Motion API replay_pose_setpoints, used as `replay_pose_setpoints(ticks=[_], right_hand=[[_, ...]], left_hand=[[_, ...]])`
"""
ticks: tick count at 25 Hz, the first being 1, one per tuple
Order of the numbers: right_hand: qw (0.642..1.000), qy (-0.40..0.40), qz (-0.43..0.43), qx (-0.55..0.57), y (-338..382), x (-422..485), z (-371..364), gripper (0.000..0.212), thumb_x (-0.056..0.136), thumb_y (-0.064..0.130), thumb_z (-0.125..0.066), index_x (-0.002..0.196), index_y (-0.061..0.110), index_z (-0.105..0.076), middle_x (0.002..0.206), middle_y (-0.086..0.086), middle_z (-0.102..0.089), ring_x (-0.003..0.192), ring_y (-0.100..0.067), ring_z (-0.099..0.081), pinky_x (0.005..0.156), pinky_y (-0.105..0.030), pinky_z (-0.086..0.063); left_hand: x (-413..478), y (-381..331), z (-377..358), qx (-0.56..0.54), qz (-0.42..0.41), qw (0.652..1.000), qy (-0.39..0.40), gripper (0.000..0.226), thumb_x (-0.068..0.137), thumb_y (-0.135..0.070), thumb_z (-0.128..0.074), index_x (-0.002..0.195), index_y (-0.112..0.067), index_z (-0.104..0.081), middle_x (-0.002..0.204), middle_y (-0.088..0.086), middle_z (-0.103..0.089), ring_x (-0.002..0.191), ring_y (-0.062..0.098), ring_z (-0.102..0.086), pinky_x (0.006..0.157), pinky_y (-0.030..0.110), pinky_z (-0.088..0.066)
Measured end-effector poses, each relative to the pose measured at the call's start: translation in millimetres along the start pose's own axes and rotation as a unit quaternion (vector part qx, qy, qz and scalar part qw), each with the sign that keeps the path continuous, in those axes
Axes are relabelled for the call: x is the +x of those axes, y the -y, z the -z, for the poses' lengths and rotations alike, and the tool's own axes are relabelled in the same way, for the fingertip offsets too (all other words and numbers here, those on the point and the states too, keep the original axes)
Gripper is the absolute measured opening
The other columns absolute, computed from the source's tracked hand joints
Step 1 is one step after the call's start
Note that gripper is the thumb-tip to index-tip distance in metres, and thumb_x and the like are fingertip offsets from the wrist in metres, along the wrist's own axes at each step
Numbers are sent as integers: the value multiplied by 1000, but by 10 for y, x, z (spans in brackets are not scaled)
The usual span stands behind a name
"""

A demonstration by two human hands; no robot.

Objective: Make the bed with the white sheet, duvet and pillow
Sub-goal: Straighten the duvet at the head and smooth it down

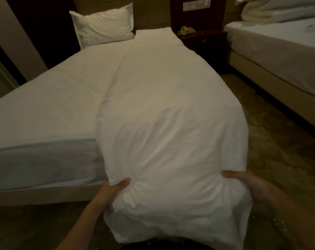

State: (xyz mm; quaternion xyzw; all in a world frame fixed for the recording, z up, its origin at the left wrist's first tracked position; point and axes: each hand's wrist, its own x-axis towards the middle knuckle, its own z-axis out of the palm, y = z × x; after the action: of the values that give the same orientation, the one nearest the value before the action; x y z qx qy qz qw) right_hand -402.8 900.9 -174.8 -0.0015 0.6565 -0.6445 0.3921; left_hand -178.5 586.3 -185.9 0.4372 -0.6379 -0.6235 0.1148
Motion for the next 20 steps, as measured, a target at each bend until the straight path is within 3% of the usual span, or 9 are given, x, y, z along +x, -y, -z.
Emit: replay_pose_setpoints(ticks=[2,3,5,8,9,11,13,16,20], right_hand=[[1000,-10,10,22,-21,-70,-22,137,18,32,-97,141,18,-36,121,-7,-56,109,-32,-52,97,-48,-40],[999,-17,22,26,-43,-84,-24,137,12,37,-96,136,20,-40,115,-6,-58,104,-30,-55,91,-46,-44],[997,-53,49,14,-91,-103,-55,147,-4,47,-91,133,20,-44,115,-5,-60,100,-28,-57,86,-43,-47],[991,-105,82,0,-145,-118,-128,161,-7,56,-86,141,12,-39,135,-10,-51,118,-32,-51,100,-44,-40],[990,-113,85,5,-139,-168,-162,156,0,54,-89,140,9,-39,135,-11,-50,120,-33,-50,99,-43,-40],[990,-116,83,-4,-80,-346,-260,118,38,35,-95,137,1,-42,136,-14,-50,120,-34,-50,97,-40,-40],[987,-137,85,-20,-25,-449,-278,85,64,14,-85,136,-4,-42,137,-20,-49,121,-35,-49,94,-38,-40],[979,-165,105,-65,28,-546,-364,82,72,10,-81,139,-7,-36,142,-21,-42,127,-35,-43,99,-39,-38],[975,-188,87,-76,51,-346,-553,80,76,10,-79,140,-6,-32,140,-18,-42,127,-36,-42,100,-40,-36]], left_hand=[[-25,40,-21,-25,-8,1000,-3,71,63,-32,-88,119,-1,-57,108,9,-63,90,19,-55,82,29,-41],[-36,65,-33,-33,-13,999,-16,53,76,-17,-79,120,2,-56,112,11,-62,91,19,-56,83,29,-41],[-53,108,-40,-31,-14,999,-38,40,83,-6,-70,119,5,-56,112,12,-61,94,19,-56,83,28,-41],[-111,94,-106,-13,-36,997,-64,49,78,-13,-78,117,8,-58,114,17,-63,97,20,-57,84,27,-43],[-157,85,-134,-10,-42,997,-70,61,70,-24,-84,116,8,-59,115,19,-64,99,21,-59,85,28,-45],[-266,65,-148,-2,-59,995,-83,83,51,-42,-81,115,7,-61,115,19,-65,103,24,-62,87,31,-49],[-333,9,-131,37,-71,993,-87,76,58,-39,-81,116,6,-62,118,18,-64,106,26,-62,84,29,-48],[-379,-59,-75,154,-88,979,-101,57,81,-34,-73,122,3,-59,124,18,-61,114,30,-58,83,27,-44],[-244,-51,-91,214,-68,968,-110,58,84,-44,-66,122,-1,-59,125,18,-60,115,32,-57,86,28,-44]])
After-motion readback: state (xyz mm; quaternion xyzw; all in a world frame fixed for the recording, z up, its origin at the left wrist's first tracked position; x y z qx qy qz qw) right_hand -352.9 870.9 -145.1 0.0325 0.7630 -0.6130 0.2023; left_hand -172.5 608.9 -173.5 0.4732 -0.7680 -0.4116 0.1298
